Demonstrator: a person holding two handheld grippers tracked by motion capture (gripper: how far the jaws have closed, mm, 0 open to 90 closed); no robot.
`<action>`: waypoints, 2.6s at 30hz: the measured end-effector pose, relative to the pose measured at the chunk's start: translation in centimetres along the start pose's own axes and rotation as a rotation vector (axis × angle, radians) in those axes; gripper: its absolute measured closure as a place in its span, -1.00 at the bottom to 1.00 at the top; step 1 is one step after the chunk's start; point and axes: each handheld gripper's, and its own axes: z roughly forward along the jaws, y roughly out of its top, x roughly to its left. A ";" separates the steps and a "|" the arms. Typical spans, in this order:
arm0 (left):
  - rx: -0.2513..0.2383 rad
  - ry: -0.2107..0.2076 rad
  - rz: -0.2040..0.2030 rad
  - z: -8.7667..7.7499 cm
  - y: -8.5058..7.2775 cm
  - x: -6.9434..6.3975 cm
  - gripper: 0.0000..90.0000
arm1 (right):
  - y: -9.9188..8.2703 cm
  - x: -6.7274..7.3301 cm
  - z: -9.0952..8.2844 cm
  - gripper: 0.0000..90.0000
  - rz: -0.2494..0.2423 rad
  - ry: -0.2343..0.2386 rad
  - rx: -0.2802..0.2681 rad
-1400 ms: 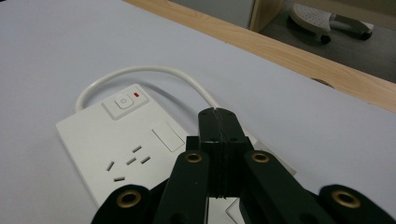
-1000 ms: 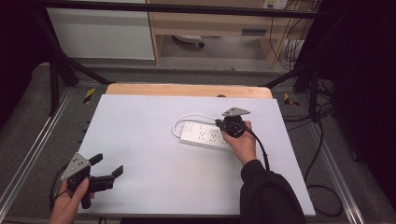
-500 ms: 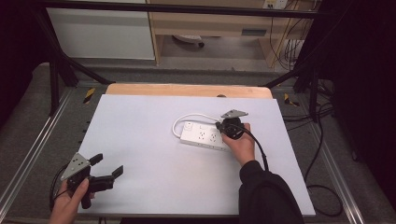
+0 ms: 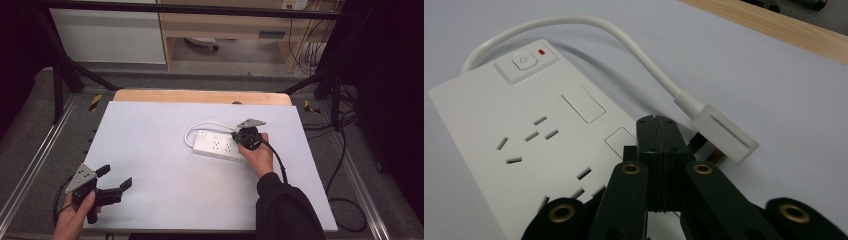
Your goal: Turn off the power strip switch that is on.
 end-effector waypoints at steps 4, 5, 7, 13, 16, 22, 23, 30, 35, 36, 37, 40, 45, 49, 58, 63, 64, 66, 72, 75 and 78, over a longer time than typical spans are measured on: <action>0.000 -0.002 -0.001 0.0 0.0 0.0 -0.89 | 0.0 0.0 0.1 1.00 -0.001 -0.001 0.003; 0.000 -0.002 -0.001 0.0 0.0 0.0 -0.89 | 0.0 0.1 0.1 1.00 0.000 0.000 0.002; 0.000 -0.001 0.001 0.0 0.0 0.0 -0.89 | -0.1 0.1 0.1 1.00 0.003 0.000 0.004; 0.001 -0.003 0.000 0.0 0.0 0.0 -0.89 | -0.2 0.1 0.2 1.00 0.002 0.000 0.002; 0.001 -0.002 -0.001 0.0 0.0 0.0 -0.89 | -0.2 0.1 0.2 1.00 0.003 0.000 -0.001; 0.001 -0.003 0.001 0.0 0.0 -0.1 -0.89 | -0.3 0.0 0.2 1.00 0.003 0.001 -0.006; 0.002 -0.002 0.001 0.0 0.0 -0.1 -0.89 | -0.3 0.0 0.2 1.00 0.003 0.001 -0.007; 0.005 -0.005 0.000 0.1 0.0 -0.1 -0.89 | -0.5 -0.1 0.1 1.00 0.010 0.008 -0.014; 0.004 -0.005 0.001 0.1 0.0 -0.1 -0.89 | -0.5 -0.1 0.1 1.00 0.004 0.006 -0.016; 0.004 -0.005 0.001 0.1 0.0 -0.1 -0.89 | -0.5 -0.1 0.1 1.00 0.005 0.007 -0.016; 0.004 -0.005 0.001 0.1 0.0 -0.1 -0.89 | -0.5 -0.1 0.1 1.00 0.006 0.008 -0.017; 0.005 -0.004 0.001 0.1 0.0 -0.1 -0.89 | -0.5 -0.2 0.1 1.00 0.008 0.008 -0.018; 0.005 -0.005 0.001 0.1 0.0 -0.1 -0.89 | -0.6 -0.2 0.1 1.00 0.009 0.011 -0.025; 0.005 -0.006 0.002 0.1 0.0 -0.1 -0.89 | -0.7 -0.3 0.1 1.00 0.011 0.014 -0.027; 0.004 -0.005 0.002 0.1 0.0 -0.1 -0.89 | -0.8 -0.3 0.1 1.00 0.021 0.015 -0.038; 0.005 -0.005 0.002 0.1 0.0 -0.1 -0.89 | -0.9 -0.3 0.1 1.00 0.025 0.016 -0.043; 0.005 -0.005 0.002 0.1 0.0 -0.1 -0.89 | -0.9 -0.3 0.1 1.00 0.026 0.017 -0.043; 0.005 -0.005 0.002 0.1 -0.1 -0.1 -0.89 | -0.9 -0.3 0.1 1.00 0.024 0.017 -0.043; 0.009 -0.006 0.012 0.2 0.0 -0.2 -0.89 | -1.0 -0.3 0.1 1.00 0.023 0.016 -0.043; 0.010 -0.006 0.011 0.1 0.0 -0.2 -0.89 | -1.0 -0.3 0.2 1.00 0.024 0.016 -0.043; 0.010 -0.007 0.012 0.2 0.0 -0.2 -0.89 | -1.1 -0.3 0.2 1.00 0.026 0.013 -0.037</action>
